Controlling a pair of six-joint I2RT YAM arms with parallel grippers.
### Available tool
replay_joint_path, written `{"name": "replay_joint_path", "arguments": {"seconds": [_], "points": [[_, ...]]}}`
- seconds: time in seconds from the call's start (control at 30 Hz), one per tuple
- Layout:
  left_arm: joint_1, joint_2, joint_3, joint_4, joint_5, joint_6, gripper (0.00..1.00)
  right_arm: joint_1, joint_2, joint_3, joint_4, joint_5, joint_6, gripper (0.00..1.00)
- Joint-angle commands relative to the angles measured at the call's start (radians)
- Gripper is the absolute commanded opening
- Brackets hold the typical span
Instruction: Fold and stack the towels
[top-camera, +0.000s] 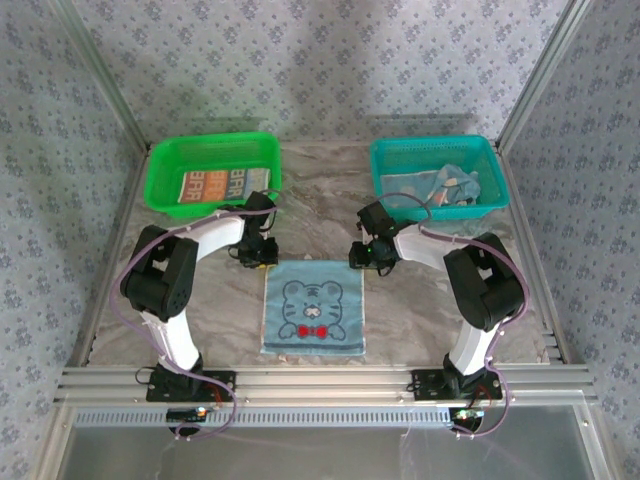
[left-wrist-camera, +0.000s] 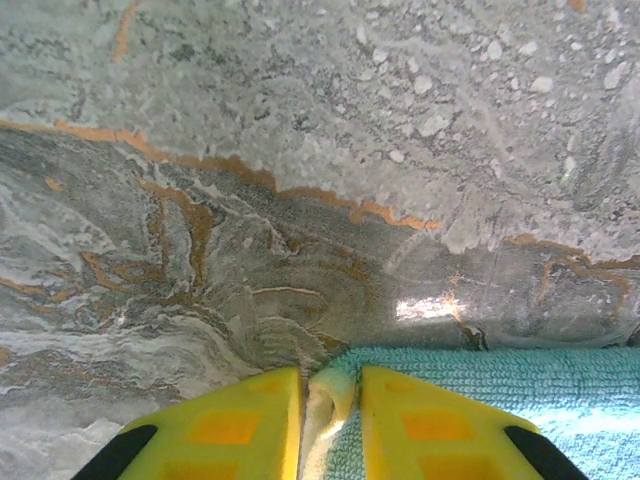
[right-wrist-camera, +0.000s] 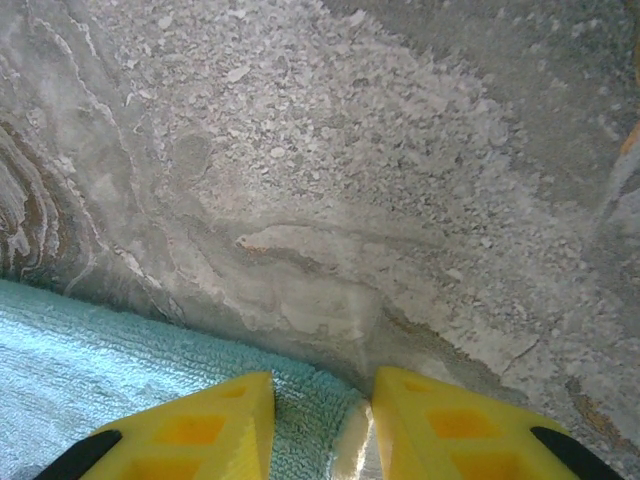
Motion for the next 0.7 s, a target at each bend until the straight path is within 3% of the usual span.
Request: {"name": "replay_joint_path", "arguments": {"seconds": [0.0,0.4,0.67], "points": [[-0.009,0.019,-0.021,-0.007,0.015,0.012,0.22,-0.001,-0.017,0.0,-0.084,0.03,-0.016,0.34],[-0.014,0.006,-0.035,0.04,0.032,-0.011,0.0,0.004,-0.026,-0.007,-0.006,0.019,-0.034,0.0],[0.002,-0.083,0.025,0.004,0.01,-0.008,0.0,-0.006,-0.073,0.072,-0.01,0.018,-0.11,0.0]]}}
